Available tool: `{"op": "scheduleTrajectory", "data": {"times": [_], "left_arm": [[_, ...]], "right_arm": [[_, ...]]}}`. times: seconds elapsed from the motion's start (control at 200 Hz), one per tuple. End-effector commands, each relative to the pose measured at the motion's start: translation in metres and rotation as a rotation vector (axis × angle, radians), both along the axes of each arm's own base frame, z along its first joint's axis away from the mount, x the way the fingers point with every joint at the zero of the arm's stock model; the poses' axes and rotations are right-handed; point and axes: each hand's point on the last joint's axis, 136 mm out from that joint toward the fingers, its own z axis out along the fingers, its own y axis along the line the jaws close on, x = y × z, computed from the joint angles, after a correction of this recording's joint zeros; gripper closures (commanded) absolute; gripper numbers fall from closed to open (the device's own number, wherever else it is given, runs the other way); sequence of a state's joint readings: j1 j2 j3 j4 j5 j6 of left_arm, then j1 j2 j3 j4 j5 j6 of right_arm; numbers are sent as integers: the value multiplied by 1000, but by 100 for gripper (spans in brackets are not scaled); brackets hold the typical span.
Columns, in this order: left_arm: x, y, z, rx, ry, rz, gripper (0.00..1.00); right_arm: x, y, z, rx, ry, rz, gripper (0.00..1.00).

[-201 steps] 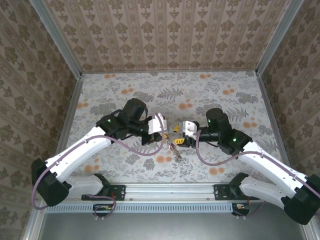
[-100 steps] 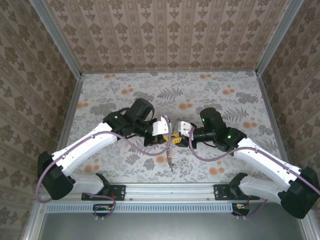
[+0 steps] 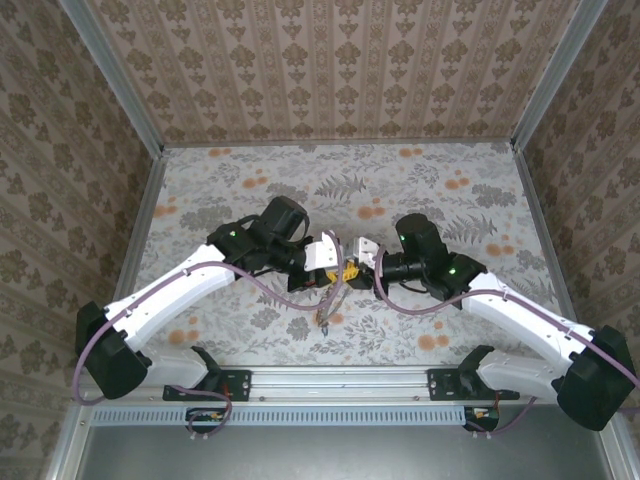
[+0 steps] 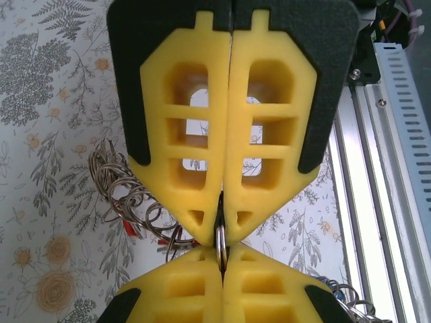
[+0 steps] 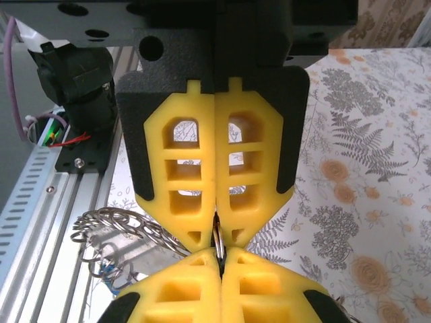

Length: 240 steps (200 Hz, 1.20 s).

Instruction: Put the keys on the keyring

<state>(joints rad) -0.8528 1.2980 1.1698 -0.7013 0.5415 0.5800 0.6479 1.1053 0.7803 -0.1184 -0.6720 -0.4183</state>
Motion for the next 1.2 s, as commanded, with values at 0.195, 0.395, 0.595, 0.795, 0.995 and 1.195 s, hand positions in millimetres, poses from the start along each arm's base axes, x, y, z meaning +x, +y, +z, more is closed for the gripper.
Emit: {"op": "scheduleTrajectory", "data": {"times": [0.195, 0.395, 0.595, 0.795, 0.995, 1.195], "left_arm": [[1, -1, 20, -166, -35, 34, 82], [4, -3, 20, -210, -19, 61, 81], [10, -3, 19, -225, -16, 91, 84], [14, 0, 23, -247, -24, 118, 99], [14, 8, 22, -200, -33, 122, 100], [9, 11, 16, -110, -27, 88, 100]], "right_arm": [[11, 3, 51, 388, -40, -111, 100], [14, -7, 67, 532, -118, -158, 100], [11, -10, 78, 590, -139, -158, 100], [13, -13, 78, 608, -139, -179, 100], [-1, -7, 40, 302, -184, -81, 72], [-13, -13, 10, 38, -174, 13, 61]]}}
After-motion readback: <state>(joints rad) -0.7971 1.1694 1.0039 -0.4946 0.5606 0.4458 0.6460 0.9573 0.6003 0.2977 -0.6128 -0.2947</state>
